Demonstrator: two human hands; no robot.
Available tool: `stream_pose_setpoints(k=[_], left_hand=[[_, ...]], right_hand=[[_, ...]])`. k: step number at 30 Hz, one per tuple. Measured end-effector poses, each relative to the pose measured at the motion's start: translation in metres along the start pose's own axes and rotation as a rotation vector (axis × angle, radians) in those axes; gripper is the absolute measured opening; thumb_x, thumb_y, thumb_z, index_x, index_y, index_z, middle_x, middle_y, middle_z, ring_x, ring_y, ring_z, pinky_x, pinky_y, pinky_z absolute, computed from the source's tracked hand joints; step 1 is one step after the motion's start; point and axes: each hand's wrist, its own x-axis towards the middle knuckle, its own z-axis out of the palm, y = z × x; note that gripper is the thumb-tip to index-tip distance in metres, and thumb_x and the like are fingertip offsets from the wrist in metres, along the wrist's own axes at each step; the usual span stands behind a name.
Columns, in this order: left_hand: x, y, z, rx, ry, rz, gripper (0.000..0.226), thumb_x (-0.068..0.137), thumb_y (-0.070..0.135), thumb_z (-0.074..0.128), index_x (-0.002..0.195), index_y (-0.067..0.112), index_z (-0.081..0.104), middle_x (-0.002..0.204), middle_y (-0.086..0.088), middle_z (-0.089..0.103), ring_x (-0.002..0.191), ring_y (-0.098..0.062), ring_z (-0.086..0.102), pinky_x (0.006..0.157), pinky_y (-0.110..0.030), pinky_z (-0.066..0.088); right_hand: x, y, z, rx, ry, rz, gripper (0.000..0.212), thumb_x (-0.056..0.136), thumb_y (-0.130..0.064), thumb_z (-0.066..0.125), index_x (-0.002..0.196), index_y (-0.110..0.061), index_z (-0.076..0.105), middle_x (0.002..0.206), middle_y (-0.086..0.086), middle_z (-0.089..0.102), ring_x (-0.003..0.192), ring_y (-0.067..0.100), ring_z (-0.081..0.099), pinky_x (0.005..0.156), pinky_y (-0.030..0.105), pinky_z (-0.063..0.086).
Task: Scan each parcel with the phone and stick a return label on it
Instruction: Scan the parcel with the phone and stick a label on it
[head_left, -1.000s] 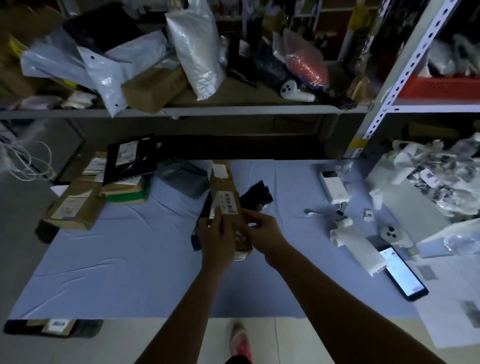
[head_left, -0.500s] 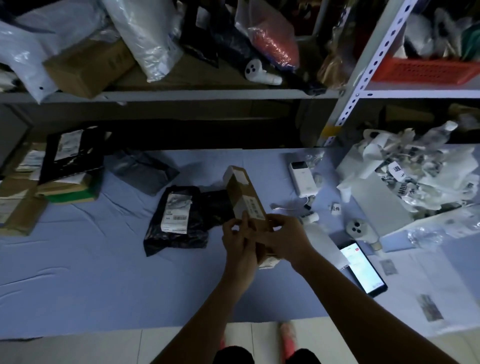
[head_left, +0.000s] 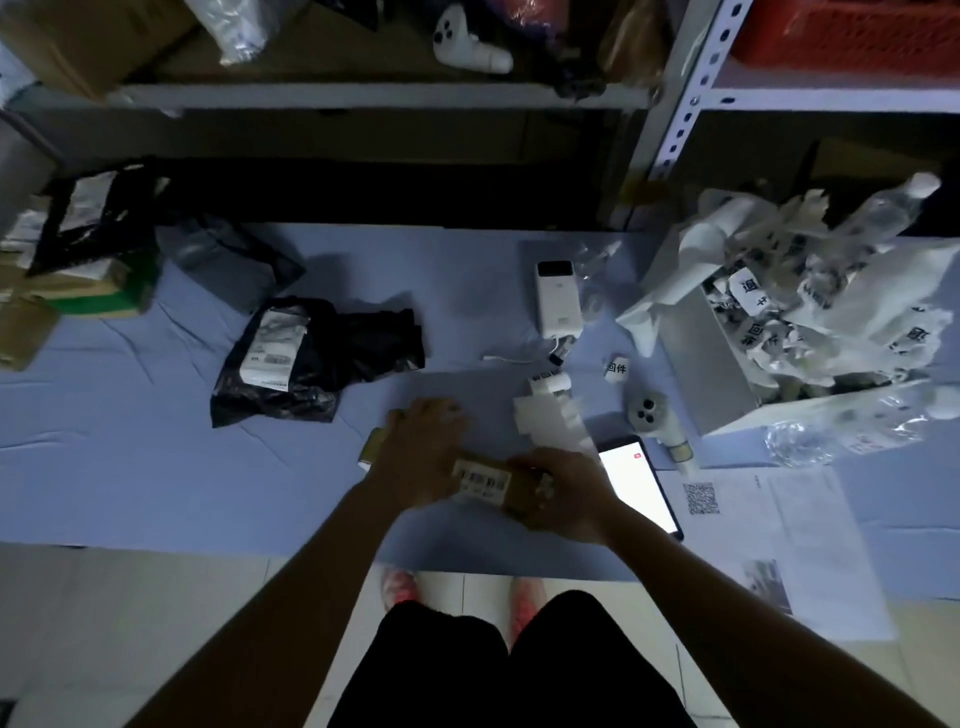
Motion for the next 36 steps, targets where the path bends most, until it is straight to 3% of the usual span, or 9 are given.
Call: stream_pose_setpoints(k=[2,4,9,11,14,18,21,28,36], left_hand=[[0.003,0.002,0.01,0.055,-0.218,0.041,0.089,0.073,0.048,0.08,0.151,0.033,0.04,0.155,0.003,0.036,0.144,-0.023,0.03,0.113,-0.044,0.021],[0.003,0.006,0.015,0.067,-0.267,0.07,0.085,0.069,0.044,0.083,0.145,0.033,0.046,0.144,0.005,0.045,0.135,-0.02,0.04,0.11,-0.042,0.024],[0.0,0.003,0.028,-0.124,-0.005,0.072,0.046,0.065,0.026,0.084,0.109,0.021,0.07,0.106,-0.001,0.068,0.099,-0.022,0.064,0.087,-0.035,0.043],[0.0,-0.003,0.03,-0.195,0.019,0.052,0.047,0.059,0.024,0.087,0.103,0.019,0.073,0.099,-0.002,0.069,0.092,-0.023,0.065,0.081,-0.035,0.046],[0.005,-0.007,0.031,-0.224,0.04,-0.048,0.051,0.063,0.03,0.087,0.11,0.02,0.072,0.103,-0.003,0.068,0.095,-0.025,0.065,0.081,-0.035,0.048],[0.009,-0.006,0.031,-0.224,0.016,-0.201,0.061,0.068,0.043,0.085,0.123,0.023,0.067,0.111,-0.002,0.064,0.104,-0.024,0.061,0.085,-0.038,0.049],[0.004,-0.009,0.033,-0.294,0.04,-0.254,0.07,0.066,0.041,0.089,0.127,0.016,0.064,0.116,-0.006,0.064,0.11,-0.027,0.06,0.092,-0.042,0.048],[-0.003,-0.011,0.03,-0.247,0.019,-0.244,0.055,0.075,0.048,0.079,0.121,0.023,0.062,0.111,0.003,0.062,0.104,-0.019,0.059,0.09,-0.04,0.046],[-0.015,-0.019,0.023,-0.369,0.086,-0.238,0.037,0.075,0.032,0.081,0.104,0.014,0.067,0.102,-0.003,0.065,0.097,-0.024,0.062,0.086,-0.04,0.048]], right_hand=[[-0.004,0.006,0.009,0.023,0.025,-0.042,0.071,0.066,-0.024,0.088,0.132,-0.027,0.064,0.126,-0.004,0.067,0.116,0.018,0.061,0.096,0.032,0.047],[-0.005,0.012,0.014,0.042,0.08,-0.067,0.067,0.066,-0.018,0.085,0.131,-0.022,0.067,0.125,0.0,0.068,0.116,0.022,0.062,0.092,0.031,0.047],[-0.008,0.025,0.014,0.118,0.094,-0.099,0.075,0.068,-0.025,0.092,0.136,-0.011,0.062,0.126,0.007,0.064,0.112,0.023,0.063,0.091,0.024,0.046],[-0.012,0.032,0.01,0.063,0.328,-0.036,0.062,0.076,-0.039,0.085,0.131,-0.016,0.065,0.121,0.002,0.066,0.108,0.021,0.063,0.088,0.029,0.05],[-0.014,0.053,0.0,0.014,0.689,0.132,0.037,0.085,-0.038,0.077,0.113,-0.016,0.068,0.11,0.003,0.066,0.103,0.025,0.062,0.083,0.037,0.052],[-0.013,0.075,-0.005,-0.133,0.485,0.529,0.067,0.082,-0.052,0.07,0.134,-0.015,0.049,0.133,0.01,0.049,0.126,0.033,0.046,0.093,0.047,0.048],[-0.01,0.08,0.002,-0.159,0.361,0.623,0.092,0.077,-0.059,0.071,0.146,-0.013,0.032,0.144,0.014,0.039,0.135,0.033,0.038,0.095,0.049,0.048],[0.003,0.082,0.004,-0.189,0.406,0.668,0.08,0.076,-0.052,0.076,0.134,-0.008,0.042,0.135,0.016,0.047,0.131,0.034,0.041,0.087,0.046,0.051],[-0.005,0.087,0.001,-0.072,0.399,0.66,0.089,0.065,-0.043,0.085,0.139,-0.014,0.046,0.134,0.018,0.046,0.124,0.04,0.048,0.092,0.048,0.05]])
